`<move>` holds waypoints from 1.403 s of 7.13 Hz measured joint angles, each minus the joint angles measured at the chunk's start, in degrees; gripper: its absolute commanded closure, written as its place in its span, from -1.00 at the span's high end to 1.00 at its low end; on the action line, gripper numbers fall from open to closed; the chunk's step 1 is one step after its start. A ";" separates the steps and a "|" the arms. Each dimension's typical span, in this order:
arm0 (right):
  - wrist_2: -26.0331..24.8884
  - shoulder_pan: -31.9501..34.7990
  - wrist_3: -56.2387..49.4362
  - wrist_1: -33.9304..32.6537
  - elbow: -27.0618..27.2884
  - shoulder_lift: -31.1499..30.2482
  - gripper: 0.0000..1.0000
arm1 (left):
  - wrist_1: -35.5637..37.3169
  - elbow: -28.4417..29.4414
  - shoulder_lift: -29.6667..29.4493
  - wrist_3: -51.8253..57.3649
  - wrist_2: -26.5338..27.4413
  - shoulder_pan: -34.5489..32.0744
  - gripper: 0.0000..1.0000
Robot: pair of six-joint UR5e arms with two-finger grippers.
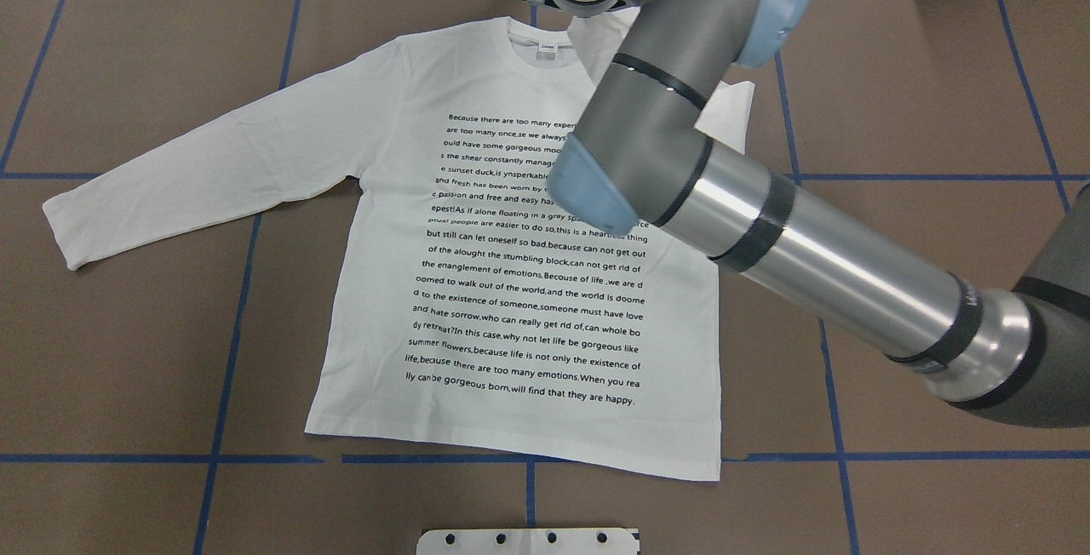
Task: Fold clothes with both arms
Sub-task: 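Carry the held sleeve across the shirt toward the collar, then release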
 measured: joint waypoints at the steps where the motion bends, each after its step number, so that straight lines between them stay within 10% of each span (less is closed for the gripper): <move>1: -4.36 -3.74 2.33 5.86 -8.27 4.27 -1.00 | 0.06 0.07 0.06 -0.14 0.05 -0.04 1.00; 3: -9.99 -9.63 3.88 9.78 -14.88 8.01 -1.00 | 0.14 0.35 0.26 -0.21 0.12 -0.09 1.00; 4: -11.01 -11.43 4.94 10.56 -18.18 10.52 0.94 | 0.15 0.57 0.41 -0.22 0.10 -0.13 1.00; 10: -4.38 -9.13 9.47 3.16 -21.98 16.11 1.00 | 0.02 2.23 -0.17 -0.11 -0.13 -0.09 1.00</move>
